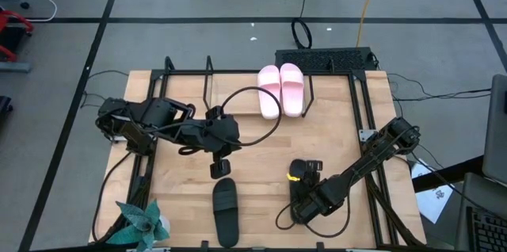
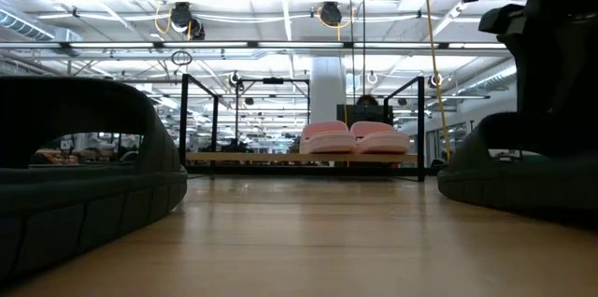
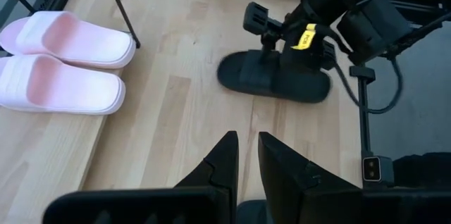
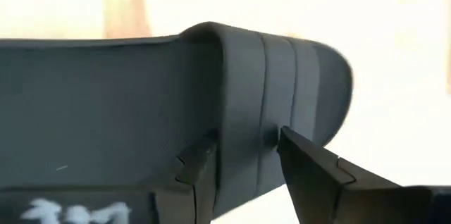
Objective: Pick and place slides into the shelf
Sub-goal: Put the right black slide on the shelf
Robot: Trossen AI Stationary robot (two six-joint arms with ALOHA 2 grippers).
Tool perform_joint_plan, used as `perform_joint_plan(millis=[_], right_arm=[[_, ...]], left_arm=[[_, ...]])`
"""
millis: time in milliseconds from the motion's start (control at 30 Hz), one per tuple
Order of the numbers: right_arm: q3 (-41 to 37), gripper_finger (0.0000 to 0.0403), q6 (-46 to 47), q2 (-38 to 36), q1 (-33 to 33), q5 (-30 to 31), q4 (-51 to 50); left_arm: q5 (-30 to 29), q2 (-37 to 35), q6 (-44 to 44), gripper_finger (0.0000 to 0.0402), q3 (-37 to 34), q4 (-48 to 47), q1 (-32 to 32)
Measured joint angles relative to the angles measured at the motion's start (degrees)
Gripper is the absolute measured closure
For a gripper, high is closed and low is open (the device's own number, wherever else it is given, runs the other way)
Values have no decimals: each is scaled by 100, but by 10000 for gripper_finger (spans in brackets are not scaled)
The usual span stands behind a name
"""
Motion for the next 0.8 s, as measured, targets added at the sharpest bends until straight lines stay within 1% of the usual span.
perform_joint_plan(millis=[133, 233, 400, 467, 567, 700, 800], right_arm=[[-2, 289, 81, 7, -8, 221, -73], [-2, 314, 100, 7, -5, 272, -85], [-2, 371, 109, 7, -27, 546, -91], [1, 393, 99, 7, -36, 567, -103], [2, 394, 195, 7, -38, 697, -199], [16, 399, 256, 7, -38, 700, -326], [189, 400, 266, 8, -37, 675, -604]], left_arm=[[0, 0, 52, 350, 0, 0, 0], [0, 0, 110, 350, 0, -2, -2], [0, 0, 114, 350, 0, -2, -2], [0, 0, 114, 350, 0, -2, -2], [0, 0, 114, 350, 0, -2, -2], [0, 0, 116, 350, 0, -4, -2], [0, 0, 130, 350, 0, -6, -2]])
